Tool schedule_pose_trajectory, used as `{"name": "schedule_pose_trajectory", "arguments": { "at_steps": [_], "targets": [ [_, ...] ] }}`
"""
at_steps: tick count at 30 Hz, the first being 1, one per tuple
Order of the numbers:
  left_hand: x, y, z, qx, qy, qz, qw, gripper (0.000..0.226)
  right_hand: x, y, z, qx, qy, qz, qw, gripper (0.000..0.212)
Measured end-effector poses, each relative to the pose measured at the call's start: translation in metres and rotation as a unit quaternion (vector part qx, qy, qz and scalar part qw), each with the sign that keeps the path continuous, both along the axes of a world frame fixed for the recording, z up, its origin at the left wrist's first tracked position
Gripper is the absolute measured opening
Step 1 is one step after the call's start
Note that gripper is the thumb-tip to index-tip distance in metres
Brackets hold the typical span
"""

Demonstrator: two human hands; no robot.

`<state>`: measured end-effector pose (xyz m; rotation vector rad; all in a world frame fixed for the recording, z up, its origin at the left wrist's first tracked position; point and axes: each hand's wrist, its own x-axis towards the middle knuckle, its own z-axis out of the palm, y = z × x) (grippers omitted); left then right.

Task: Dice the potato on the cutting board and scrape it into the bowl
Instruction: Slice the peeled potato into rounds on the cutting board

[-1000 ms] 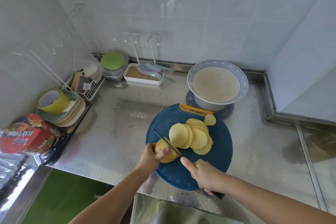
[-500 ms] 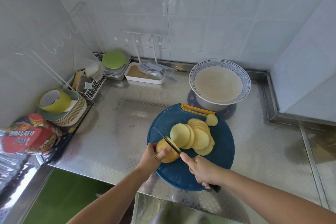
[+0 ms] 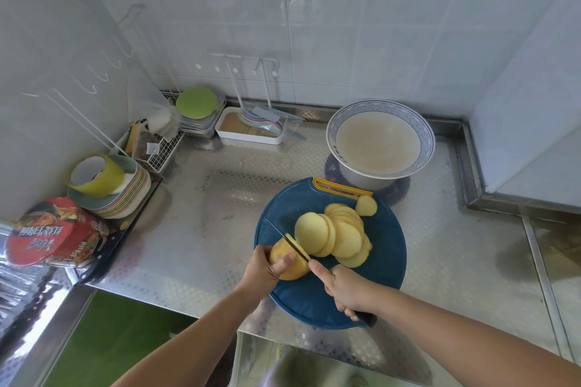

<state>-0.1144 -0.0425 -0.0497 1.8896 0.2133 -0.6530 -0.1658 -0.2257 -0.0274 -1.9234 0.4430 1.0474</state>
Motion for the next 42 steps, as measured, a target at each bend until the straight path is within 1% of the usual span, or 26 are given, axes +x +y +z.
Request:
{"name": "schedule_pose_trajectory", "arguments": {
  "at_steps": [2,3,4,8,9,14,16,19,22,25,28,32,35,40,42],
  "targets": [
    [0.000,0.000,0.000,0.005,0.000,0.004,1.000,0.080,0.001,0.000,-0.001,0.008,0.003,-0.004,1.000,0.067],
    [0.001,0.001,0.000,0.006,0.000,0.006,1.000,0.077,0.002,-0.001,-0.002,0.012,0.003,-0.006,1.000,0.067],
    [0.001,0.001,0.000,0.004,0.003,0.005,1.000,0.079,0.003,-0.002,-0.003,0.012,0.000,-0.007,1.000,0.067],
    [0.002,0.002,0.001,-0.003,-0.002,0.003,1.000,0.115,0.002,-0.003,-0.006,0.014,-0.001,-0.014,1.000,0.065],
    [0.001,0.004,0.000,-0.005,-0.002,0.003,1.000,0.121,0.002,-0.003,-0.006,0.019,0.000,-0.018,1.000,0.064],
    [-0.004,0.005,-0.001,-0.023,0.000,0.036,0.999,0.126,0.004,-0.006,-0.002,0.028,-0.007,-0.034,0.999,0.064],
    [-0.009,0.004,0.000,-0.040,0.003,0.061,0.997,0.121,0.005,-0.007,-0.002,0.029,-0.022,-0.030,0.999,0.065],
    [-0.016,0.005,0.003,-0.049,0.006,0.085,0.995,0.091,0.009,-0.009,0.002,0.053,-0.022,-0.042,0.997,0.064],
    [-0.016,0.008,0.002,-0.037,-0.005,0.098,0.995,0.068,0.015,-0.014,0.008,0.124,0.032,-0.095,0.987,0.063],
    [-0.013,0.010,0.004,-0.027,-0.012,0.098,0.995,0.052,0.021,-0.022,0.015,0.182,0.075,-0.153,0.968,0.064],
    [-0.013,0.010,0.004,-0.026,-0.012,0.083,0.996,0.052,0.023,-0.028,0.018,0.193,0.077,-0.167,0.964,0.066],
    [-0.014,0.007,0.004,-0.042,0.016,0.064,0.997,0.053,0.018,-0.031,0.024,0.197,0.074,-0.153,0.965,0.068],
    [-0.013,0.003,0.008,-0.042,0.014,0.035,0.998,0.051,0.015,-0.030,0.031,0.203,0.071,-0.139,0.967,0.068],
    [-0.009,0.009,0.003,-0.029,0.011,-0.025,0.999,0.065,0.008,-0.026,0.040,0.210,0.061,-0.124,0.968,0.066],
    [-0.008,0.011,0.002,-0.035,0.019,-0.035,0.999,0.063,0.006,-0.024,0.047,0.210,0.045,-0.122,0.969,0.066]
  ]
}}
